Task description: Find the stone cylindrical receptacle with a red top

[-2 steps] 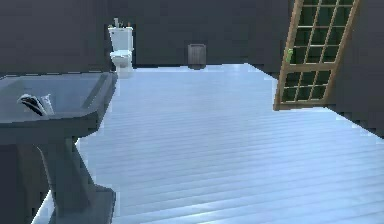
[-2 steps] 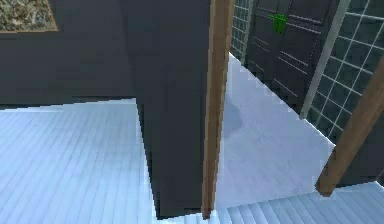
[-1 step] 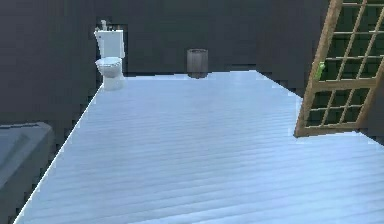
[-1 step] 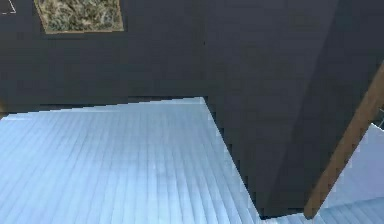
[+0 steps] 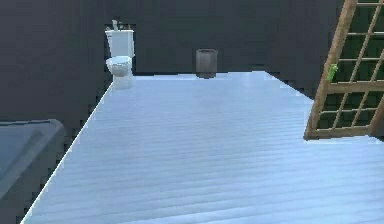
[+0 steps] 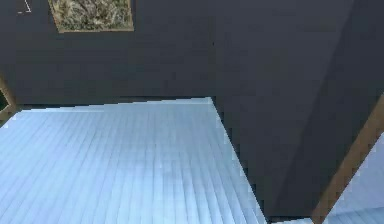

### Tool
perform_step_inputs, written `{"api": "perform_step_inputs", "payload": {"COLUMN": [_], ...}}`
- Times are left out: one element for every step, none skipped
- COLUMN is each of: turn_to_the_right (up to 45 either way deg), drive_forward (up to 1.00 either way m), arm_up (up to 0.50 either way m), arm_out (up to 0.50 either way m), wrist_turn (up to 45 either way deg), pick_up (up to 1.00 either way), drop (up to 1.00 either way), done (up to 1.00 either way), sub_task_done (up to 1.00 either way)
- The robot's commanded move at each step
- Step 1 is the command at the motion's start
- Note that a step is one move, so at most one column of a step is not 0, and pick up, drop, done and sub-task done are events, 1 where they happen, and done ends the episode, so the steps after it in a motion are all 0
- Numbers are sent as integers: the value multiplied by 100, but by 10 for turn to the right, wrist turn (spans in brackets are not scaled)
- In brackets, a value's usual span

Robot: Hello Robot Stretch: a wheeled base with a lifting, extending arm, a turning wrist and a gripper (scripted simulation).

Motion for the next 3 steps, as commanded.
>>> {"api": "perform_step_inputs", "payload": {"turn_to_the_right": [450, 450, 450], "drive_forward": [0, 0, 0], "arm_up": [0, 0, 0], "arm_out": [0, 0, 0], "wrist_turn": [0, 0, 0], "pick_up": [0, 0, 0], "drop": [0, 0, 0], "done": [0, 0, 0], "sub_task_done": [0, 0, 0]}}
